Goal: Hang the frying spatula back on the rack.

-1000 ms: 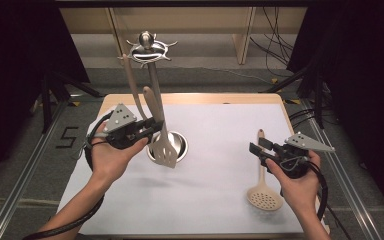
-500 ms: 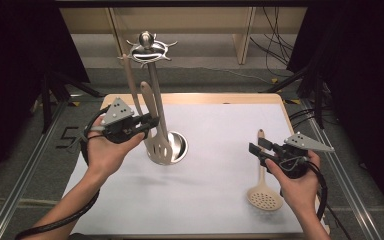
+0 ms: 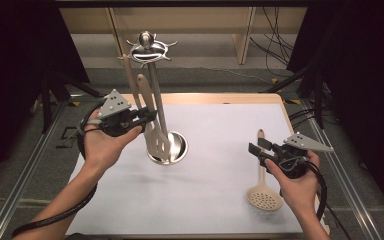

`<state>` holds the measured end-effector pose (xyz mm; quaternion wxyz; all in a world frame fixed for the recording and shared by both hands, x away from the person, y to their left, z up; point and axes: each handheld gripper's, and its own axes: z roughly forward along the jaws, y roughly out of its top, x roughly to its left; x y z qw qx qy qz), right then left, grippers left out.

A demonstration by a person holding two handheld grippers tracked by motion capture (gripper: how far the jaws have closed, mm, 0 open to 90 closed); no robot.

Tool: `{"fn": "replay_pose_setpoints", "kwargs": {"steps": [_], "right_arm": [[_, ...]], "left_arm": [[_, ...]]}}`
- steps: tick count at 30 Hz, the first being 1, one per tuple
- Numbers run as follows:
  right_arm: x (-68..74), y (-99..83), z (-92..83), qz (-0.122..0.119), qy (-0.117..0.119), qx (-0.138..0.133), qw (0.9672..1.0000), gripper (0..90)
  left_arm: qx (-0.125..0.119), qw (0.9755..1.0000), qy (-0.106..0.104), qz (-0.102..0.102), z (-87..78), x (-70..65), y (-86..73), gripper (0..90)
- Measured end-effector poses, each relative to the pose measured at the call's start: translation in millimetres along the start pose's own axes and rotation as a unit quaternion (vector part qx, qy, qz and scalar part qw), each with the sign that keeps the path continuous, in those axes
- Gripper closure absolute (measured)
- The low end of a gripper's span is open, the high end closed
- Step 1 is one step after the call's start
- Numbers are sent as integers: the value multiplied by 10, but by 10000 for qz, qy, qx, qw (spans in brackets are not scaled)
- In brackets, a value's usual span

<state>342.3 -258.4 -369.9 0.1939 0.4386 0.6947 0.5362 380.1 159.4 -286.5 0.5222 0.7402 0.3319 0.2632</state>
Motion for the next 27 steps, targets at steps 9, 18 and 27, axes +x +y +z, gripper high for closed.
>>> {"fn": "replay_pose_setpoints", "kwargs": {"steps": [9, 18, 27], "right_arm": [[-13, -2, 4, -67, -1, -33, 10000, 561], [-11, -1, 4, -52, 0, -35, 10000, 561], [-27, -1, 6, -88, 35, -45, 9999, 562]], "left_arm": [[13, 10000, 29, 5, -4, 32, 94, 754], [59, 9999, 80, -36, 18, 63, 115, 754], [125, 9998, 134, -61, 41, 105, 120, 754]]}}
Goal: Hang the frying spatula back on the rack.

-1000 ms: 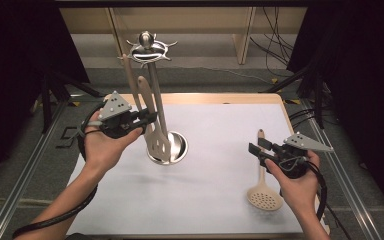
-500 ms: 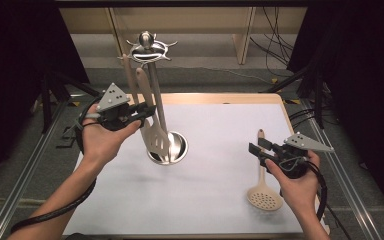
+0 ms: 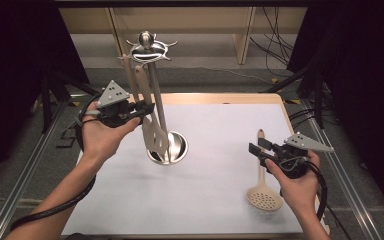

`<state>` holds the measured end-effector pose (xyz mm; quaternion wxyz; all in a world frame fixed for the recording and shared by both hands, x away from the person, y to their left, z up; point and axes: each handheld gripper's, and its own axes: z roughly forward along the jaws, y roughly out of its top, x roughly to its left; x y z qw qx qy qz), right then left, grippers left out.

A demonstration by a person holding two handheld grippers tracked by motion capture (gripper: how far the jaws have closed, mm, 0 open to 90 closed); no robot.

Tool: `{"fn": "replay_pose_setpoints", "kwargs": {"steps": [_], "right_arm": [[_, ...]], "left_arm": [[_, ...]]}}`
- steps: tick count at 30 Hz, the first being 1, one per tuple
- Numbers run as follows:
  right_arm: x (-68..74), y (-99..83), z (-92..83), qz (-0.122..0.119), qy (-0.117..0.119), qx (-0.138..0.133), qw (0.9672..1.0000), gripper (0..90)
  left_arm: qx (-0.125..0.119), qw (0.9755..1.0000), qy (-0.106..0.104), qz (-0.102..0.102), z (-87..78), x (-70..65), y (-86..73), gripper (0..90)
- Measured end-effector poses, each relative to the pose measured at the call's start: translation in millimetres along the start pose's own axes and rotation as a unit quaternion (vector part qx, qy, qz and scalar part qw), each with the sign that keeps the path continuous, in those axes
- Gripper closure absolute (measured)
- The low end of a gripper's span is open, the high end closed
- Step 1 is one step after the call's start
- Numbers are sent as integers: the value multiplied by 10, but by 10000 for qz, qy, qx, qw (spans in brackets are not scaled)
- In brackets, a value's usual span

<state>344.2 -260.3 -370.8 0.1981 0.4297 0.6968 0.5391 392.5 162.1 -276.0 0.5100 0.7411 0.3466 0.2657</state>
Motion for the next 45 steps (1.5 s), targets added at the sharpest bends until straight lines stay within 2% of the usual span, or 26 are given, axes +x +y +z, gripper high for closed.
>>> {"fn": "replay_pose_setpoints", "kwargs": {"steps": [16, 17, 19, 21, 27, 29, 31, 32, 35, 36, 37, 38, 40, 42, 44, 45], "right_arm": [[-2, 0, -2, 3, 2, -2, 10000, 562], [-1, 0, -3, 3, -14, -5, 10000, 562], [12, 1, -11, 82, -20, 9, 10000, 562], [22, -1, -18, 147, -42, 58, 9999, 562], [22, 0, -16, 169, -15, 69, 9998, 563], [17, -2, -12, 120, -11, 52, 9999, 562], [-13, -7, 2, -88, -17, -22, 10000, 562], [-11, -7, 1, -68, -19, -9, 10000, 562], [-3, -9, -5, 17, -27, 68, 10000, 562], [-3, -11, -5, 39, -10, 73, 10000, 562], [-4, -12, -5, 39, -37, 69, 10000, 562], [-8, -13, -4, 30, -44, 59, 10000, 562], [-11, -15, -4, 27, -33, 66, 10000, 561], [-13, -21, 3, -3, -48, 55, 10000, 561], [-14, -26, 7, 46, -3, 63, 10000, 561], [-21, -26, 6, -9, -20, 59, 10000, 561]], "left_arm": [[109, 9999, 44, -37, 89, 34, 37, 754], [124, 9998, 42, 170, 97, 69, 48, 754], [132, 9993, 49, 340, 108, 100, 59, 754], [138, 9997, 56, 216, 120, 90, 53, 754], [154, 9996, 67, 235, 144, 110, 63, 753], [164, 9996, 65, 206, 152, 109, 66, 753], [154, 9996, 60, 227, 164, 114, 69, 753], [149, 9998, 60, -115, 168, 68, 54, 753], [51, 10000, 46, -18, 190, 85, 46, 751], [36, 10000, 53, -41, 191, 83, 39, 751], [84, 9998, 69, -156, 181, 66, 29, 750], [-4, 10000, 50, -31, 187, 82, 25, 749], [-58, 10000, 65, -25, 171, 76, 5, 742], [-130, 9998, 120, -122, 130, 54, -20, 716], [-245, 9996, 101, -69, 78, 55, -42, 683], [-296, 9995, 122, -33, 43, 54, -57, 666]]}}
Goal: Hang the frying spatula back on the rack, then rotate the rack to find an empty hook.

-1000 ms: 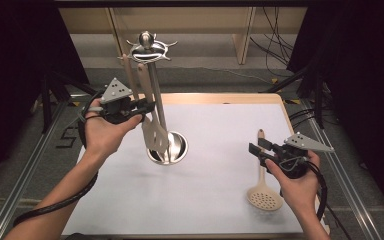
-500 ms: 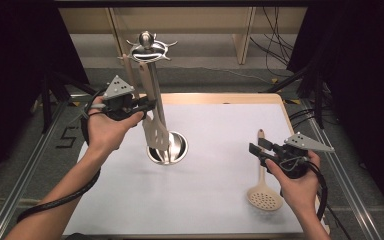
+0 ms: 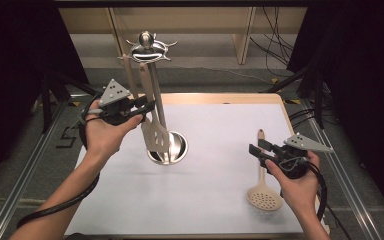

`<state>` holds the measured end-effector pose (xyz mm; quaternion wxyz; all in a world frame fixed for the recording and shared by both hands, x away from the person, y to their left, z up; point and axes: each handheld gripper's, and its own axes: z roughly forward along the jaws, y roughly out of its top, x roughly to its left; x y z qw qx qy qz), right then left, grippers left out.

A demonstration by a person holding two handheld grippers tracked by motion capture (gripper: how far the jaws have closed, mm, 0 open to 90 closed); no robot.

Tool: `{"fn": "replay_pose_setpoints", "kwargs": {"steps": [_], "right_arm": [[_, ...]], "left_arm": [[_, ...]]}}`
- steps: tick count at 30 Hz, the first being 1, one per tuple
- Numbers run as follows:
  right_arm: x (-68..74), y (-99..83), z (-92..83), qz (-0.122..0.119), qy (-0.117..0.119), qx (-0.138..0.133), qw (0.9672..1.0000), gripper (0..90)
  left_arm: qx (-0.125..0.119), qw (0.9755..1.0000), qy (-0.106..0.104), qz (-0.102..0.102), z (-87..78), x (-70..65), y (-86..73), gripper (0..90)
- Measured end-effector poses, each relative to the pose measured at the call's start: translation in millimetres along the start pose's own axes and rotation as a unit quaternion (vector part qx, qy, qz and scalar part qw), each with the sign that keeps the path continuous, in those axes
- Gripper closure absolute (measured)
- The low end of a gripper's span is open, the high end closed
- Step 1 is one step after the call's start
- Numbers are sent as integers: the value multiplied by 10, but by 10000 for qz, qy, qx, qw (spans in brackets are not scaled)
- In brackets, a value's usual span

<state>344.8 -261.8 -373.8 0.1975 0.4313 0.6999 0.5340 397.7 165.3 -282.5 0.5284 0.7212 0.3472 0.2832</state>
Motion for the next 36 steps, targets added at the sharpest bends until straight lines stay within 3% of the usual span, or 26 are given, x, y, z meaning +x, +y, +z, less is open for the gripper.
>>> {"fn": "replay_pose_setpoints", "kwargs": {"steps": [2, 5, 8, 11, 12, 14, 15, 17, 20, 21, 24, 25, 27, 29, 33, 36], "right_arm": [[8, -3, -4, 135, 16, 65, 9999, 560], [-10, -6, 4, 50, 3, 54, 10000, 557], [13, -7, 10, 183, -46, 119, 9998, 555], [4, 3, 7, 47, -97, 180, 9998, 552], [33, 3, -3, 232, -120, 247, 9994, 551], [-8, 2, 21, -111, -215, 153, 9996, 553], [6, 7, 23, -25, -193, 197, 9996, 556], [21, 1, 32, -72, -270, 234, 9993, 561], [8, -5, 67, -332, -368, 206, 9986, 563], [40, -7, 64, -103, -382, 306, 9987, 568], [26, -11, 69, -167, -428, 362, 9983, 577], [35, -7, 56, -69, -493, 414, 9979, 582], [-10, -14, 64, -301, -525, 363, 9975, 591], [-9, -19, 59, -208, -547, 401, 9975, 588], [-16, -32, 56, -329, -627, 384, 9968, 587], [-16, -41, 55, -309, -656, 545, 9959, 610]], "left_arm": [[-61, 10000, -1, 21, -65, -4, -22, 654], [-199, 9998, 50, 75, -185, -17, -54, 670], [-311, 9994, 154, -25, -283, -25, -65, 701], [-399, 9990, 158, -92, -349, -34, -66, 761], [-410, 9990, 182, -87, -368, -39, -61, 783], [-466, 9986, 254, -62, -404, -51, -48, 822], [-489, 9985, 255, -72, -415, -57, -37, 832], [-556, 9982, 190, -84, -429, -66, -13, 852], [-661, 9976, 194, -77, -437, -64, 17, 860], [-679, 9975, 194, -72, -435, -60, 27, 860], [-753, 9970, 182, -97, -427, -54, 55, 861], [-763, 9969, 180, -105, -428, -55, 63, 862], [-783, 9967, 177, -112, -429, -62, 86, 867], [-800, 9966, 153, -116, -427, -73, 110, 868], [-834, 9963, 147, -157, -422, -77, 169, 880], [-887, 9958, 98, -209, -418, -91, 220, 889]]}}
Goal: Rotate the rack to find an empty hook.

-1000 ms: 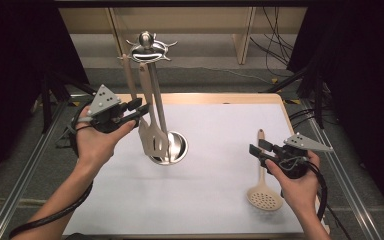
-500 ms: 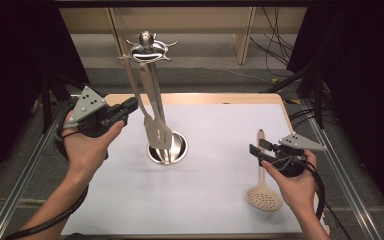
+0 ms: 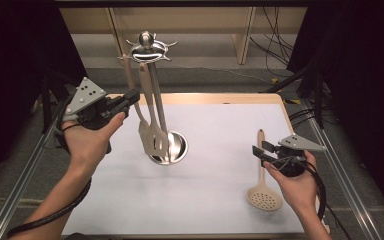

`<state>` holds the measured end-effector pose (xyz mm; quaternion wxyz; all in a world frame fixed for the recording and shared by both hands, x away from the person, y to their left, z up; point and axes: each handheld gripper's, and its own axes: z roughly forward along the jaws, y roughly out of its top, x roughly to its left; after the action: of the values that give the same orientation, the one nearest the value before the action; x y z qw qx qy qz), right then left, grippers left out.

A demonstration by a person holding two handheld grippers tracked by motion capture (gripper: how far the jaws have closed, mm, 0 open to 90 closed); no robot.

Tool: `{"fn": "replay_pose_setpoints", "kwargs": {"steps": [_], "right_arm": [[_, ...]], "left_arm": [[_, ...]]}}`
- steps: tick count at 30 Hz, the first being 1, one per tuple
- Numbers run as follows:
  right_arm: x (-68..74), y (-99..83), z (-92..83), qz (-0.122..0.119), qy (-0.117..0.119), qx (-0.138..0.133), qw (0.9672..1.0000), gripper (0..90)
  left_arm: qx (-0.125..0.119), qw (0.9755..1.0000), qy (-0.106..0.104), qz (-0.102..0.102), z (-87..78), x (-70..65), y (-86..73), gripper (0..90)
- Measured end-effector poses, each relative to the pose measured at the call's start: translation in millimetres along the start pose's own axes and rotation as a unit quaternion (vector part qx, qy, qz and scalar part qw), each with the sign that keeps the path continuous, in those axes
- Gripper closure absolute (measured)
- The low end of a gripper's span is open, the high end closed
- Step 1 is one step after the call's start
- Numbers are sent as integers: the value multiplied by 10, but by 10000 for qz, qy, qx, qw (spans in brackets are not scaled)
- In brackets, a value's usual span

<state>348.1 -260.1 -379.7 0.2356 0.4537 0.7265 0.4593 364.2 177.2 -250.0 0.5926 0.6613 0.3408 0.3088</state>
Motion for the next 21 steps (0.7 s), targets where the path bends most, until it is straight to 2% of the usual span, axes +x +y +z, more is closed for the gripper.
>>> {"fn": "replay_pose_setpoints", "kwargs": {"steps": [1, 2, 5, 7, 9, 10, 11, 12, 13, 14, 17, 19, 21], "right_arm": [[1, -10, 1, -6, -35, 24, 10000, 626], [15, -13, -3, 90, -24, 17, 10000, 640], [17, -12, -15, -12, -69, 61, 10000, 661], [37, -18, -19, 34, -75, 80, 9999, 666], [11, -23, -27, -143, -76, 87, 9998, 667], [23, -32, -27, -11, -46, 87, 10000, 667], [-3, -35, -28, -136, -67, 80, 9999, 667], [-6, -39, -31, -127, -63, 87, 9999, 667], [10, -49, -26, 16, -39, 70, 10000, 666], [12, -47, -40, 62, -47, 116, 9999, 664], [-7, -48, -42, -39, -93, 43, 9999, 662], [14, -39, -50, 98, -91, 67, 9999, 660], [-12, -39, -32, -101, -74, 28, 9999, 659]], "left_arm": [[-25, 10000, -16, -24, 3, -9, 17, 890], [-52, 10000, 0, -28, 3, -19, 33, 890], [-101, 9999, -26, 8, 21, -35, 75, 891], [-161, 9999, -17, 22, 32, -42, 113, 891], [-212, 9998, -27, 22, 39, -52, 144, 891], [-226, 9997, -33, 21, 46, -60, 163, 892], [-237, 9997, -43, 30, 52, -65, 174, 892], [-253, 9997, -42, 46, 59, -75, 193, 891], [-269, 9996, -53, 43, 64, -83, 207, 891], [-284, 9996, -62, 44, 66, -90, 217, 891], [-337, 9994, -101, 61, 67, -120, 254, 891], [-372, 9992, -98, 67, 71, -138, 283, 891], [-401, 9991, -90, 95, 82, -148, 320, 891]]}}
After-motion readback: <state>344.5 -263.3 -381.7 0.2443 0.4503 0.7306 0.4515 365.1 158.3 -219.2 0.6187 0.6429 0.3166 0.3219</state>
